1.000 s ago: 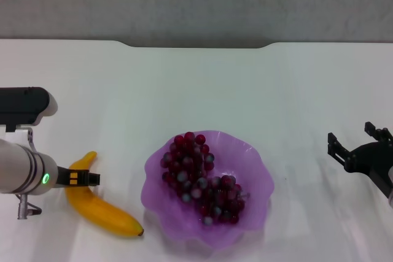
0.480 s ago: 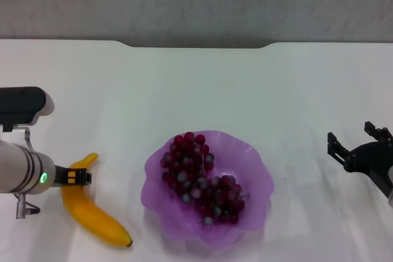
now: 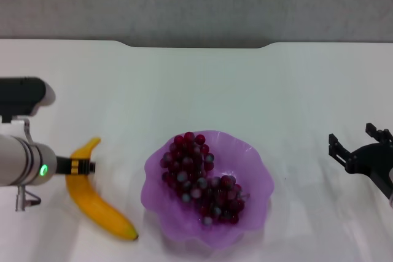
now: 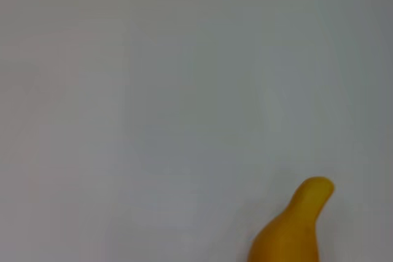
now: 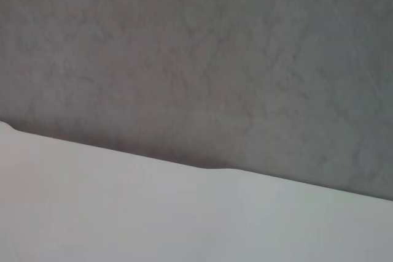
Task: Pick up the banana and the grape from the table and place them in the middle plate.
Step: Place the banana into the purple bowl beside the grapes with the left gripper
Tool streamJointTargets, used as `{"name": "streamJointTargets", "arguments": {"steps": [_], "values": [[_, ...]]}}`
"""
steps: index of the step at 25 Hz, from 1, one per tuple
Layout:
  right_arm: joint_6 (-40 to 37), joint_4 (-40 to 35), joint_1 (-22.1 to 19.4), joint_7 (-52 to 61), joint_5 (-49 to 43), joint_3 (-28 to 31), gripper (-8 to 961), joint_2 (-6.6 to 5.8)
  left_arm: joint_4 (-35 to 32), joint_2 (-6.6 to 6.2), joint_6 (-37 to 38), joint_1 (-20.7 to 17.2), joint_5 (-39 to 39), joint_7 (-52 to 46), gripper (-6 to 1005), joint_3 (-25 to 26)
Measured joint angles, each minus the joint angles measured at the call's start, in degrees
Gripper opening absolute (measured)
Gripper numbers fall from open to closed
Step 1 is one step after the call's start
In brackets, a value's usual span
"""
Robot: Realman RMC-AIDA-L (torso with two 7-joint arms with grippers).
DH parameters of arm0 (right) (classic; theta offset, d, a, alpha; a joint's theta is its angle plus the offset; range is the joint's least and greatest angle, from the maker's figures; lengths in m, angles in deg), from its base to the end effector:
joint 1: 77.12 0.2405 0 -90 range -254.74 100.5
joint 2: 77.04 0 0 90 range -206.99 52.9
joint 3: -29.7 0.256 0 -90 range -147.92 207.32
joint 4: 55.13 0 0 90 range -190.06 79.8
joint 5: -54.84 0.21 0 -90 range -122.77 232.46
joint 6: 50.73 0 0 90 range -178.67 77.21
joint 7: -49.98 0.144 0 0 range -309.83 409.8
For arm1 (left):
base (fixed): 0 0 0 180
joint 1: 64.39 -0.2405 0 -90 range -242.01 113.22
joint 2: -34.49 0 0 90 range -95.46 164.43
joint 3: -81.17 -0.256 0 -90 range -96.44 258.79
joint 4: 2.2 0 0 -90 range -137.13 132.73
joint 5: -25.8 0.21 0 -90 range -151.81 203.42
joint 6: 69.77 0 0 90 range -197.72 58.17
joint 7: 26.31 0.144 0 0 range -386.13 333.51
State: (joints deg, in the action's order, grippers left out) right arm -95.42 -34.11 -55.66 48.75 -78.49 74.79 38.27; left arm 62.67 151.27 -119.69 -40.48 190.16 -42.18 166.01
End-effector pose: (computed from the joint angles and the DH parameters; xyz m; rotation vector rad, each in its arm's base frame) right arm 0.3459 0.3265 -0.0487 -1.8250 0.6217 0.3796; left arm -0.2802 0.3708 -0.0208 -1.7673 -1.4025 0.1661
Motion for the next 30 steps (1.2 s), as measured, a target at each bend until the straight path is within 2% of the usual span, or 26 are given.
{"name": "streamJointTargets", "arguments": {"steps": [4, 9, 20, 30], "values": [[0.1, -0.1, 0.0, 0.0, -0.1, 0.0, 862, 0.00, 8.6, -0.10, -2.1, -3.3, 0.0, 2.0, 518, 0.6], [0.4, -0.3, 0.1, 0.0, -0.2, 0.0, 862, 0.07, 12.9, -0.22, -7.6, -2.4, 0.0, 4.9, 516, 2.2], [0.2, -0.1, -0.3, 0.0, -0.2, 0.0, 862, 0.08, 13.9, -0.18, -6.7, -3.5, 0.0, 5.8, 514, 2.4], [0.3, 0.0, -0.2, 0.0, -0.3, 0.0, 862, 0.09, 14.0, -0.32, -8.4, -2.4, 0.2, 15.5, 513, 10.7]]}}
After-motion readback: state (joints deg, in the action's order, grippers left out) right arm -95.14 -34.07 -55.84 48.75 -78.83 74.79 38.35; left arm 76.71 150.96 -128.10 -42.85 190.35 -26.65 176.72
